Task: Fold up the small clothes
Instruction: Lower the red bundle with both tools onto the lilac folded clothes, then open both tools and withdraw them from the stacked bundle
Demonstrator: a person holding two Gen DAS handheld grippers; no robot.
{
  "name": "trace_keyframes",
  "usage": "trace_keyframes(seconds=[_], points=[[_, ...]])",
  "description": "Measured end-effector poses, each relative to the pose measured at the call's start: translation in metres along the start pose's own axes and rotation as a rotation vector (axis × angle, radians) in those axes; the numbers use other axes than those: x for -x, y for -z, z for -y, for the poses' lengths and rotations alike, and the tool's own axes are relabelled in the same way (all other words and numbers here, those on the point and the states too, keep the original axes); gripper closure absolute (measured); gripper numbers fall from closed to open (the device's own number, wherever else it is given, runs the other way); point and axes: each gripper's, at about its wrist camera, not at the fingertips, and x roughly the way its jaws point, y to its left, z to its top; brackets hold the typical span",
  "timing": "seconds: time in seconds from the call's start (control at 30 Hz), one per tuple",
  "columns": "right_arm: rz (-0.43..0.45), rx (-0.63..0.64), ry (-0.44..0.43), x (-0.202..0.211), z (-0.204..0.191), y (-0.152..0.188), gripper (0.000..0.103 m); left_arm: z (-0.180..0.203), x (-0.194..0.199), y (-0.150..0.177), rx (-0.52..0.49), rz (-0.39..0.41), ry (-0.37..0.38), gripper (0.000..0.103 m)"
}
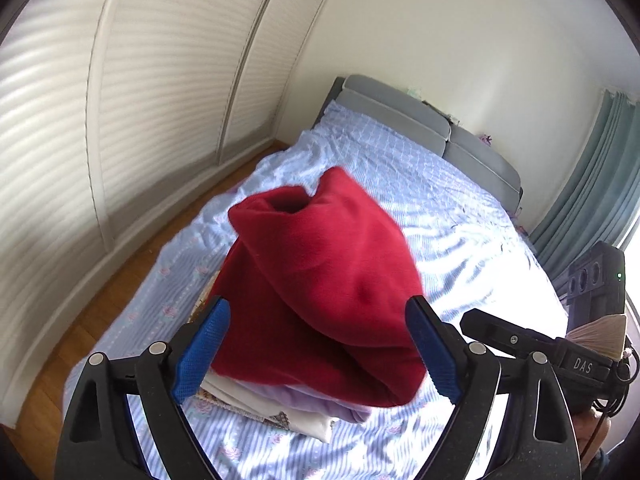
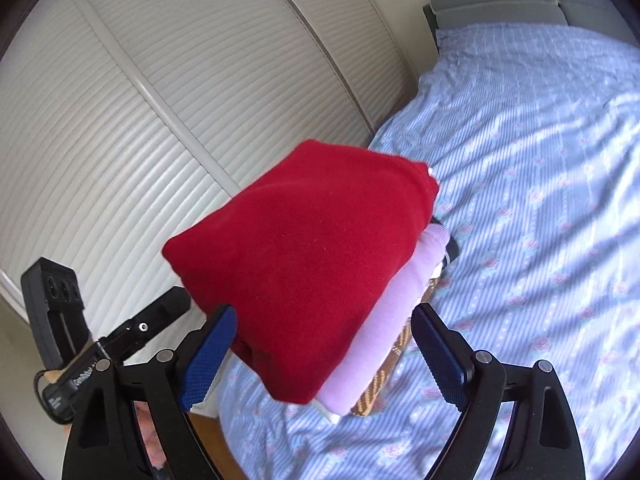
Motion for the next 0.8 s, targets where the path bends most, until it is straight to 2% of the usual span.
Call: trace_keyframes(seconds=[0.2, 0.27, 0.47, 0.6, 0.8], points=[[0.098, 0.072, 0.075, 0.071, -0.007, 0.023, 0.013, 0.046, 0.056, 0.020, -0.062, 0.093, -0.050, 0.003], [0.137, 0.103, 0.114, 0.103, -0.007, 0.035, 0.013, 0.067, 0.075, 0.033, -0.090, 0.117, -0.071, 0.000], [0.244, 0.176, 0.261, 0.208, -0.002, 0.084, 0.013, 0.142, 0.116, 0.088, -0.184, 0.147, -0.105, 0.000], [0.305, 0.195, 0.369, 0.274, 0.009, 0.124, 0.011, 0.189, 0.128, 0.125, -0.213, 0.118, -0.080, 0.000], [0.354, 0.184, 0.543, 0.360, 0.033, 0.185, 0.011, 0.261, 0.152, 0.188, -0.294, 0.135, -0.030, 0.000]])
